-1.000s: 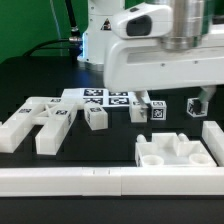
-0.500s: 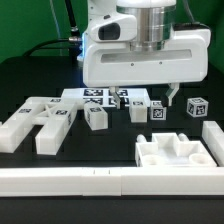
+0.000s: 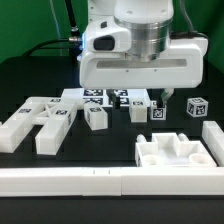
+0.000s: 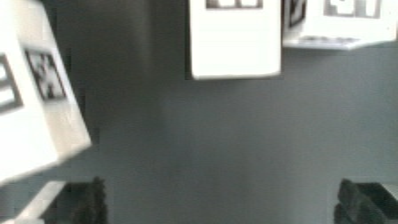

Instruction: Assemble chair

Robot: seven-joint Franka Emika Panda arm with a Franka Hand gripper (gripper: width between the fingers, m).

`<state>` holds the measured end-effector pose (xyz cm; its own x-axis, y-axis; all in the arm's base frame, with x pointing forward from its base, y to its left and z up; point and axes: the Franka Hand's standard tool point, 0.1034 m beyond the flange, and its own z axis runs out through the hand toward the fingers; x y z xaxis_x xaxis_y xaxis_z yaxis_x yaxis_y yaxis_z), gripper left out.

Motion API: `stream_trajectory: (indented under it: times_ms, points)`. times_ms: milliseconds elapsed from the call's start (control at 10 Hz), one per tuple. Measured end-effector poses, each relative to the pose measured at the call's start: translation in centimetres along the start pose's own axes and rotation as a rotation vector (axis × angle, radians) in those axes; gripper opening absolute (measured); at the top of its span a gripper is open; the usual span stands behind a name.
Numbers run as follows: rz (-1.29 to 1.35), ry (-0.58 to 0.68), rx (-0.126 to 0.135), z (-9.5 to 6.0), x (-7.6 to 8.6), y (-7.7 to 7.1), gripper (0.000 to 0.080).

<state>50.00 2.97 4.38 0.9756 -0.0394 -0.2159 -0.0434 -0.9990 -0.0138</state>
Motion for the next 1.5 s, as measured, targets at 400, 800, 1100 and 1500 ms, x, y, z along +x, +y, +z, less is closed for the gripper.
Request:
stream_trajectory:
  times_ms: [400, 800, 1100, 1500]
  points:
    - [0.043, -0.373, -0.013, 0.7, -2.3, -0.1, 0.0649]
    - [0.018, -0.641, -0.022, 2.1, -2.8, -0.2, 0.0649]
    - [0.013, -0.653, -0.028, 3.7, -2.4, -0.4, 0.0649]
    - [0.017, -0.667, -0.030, 4.7, -3.2, -0.2, 0.0649]
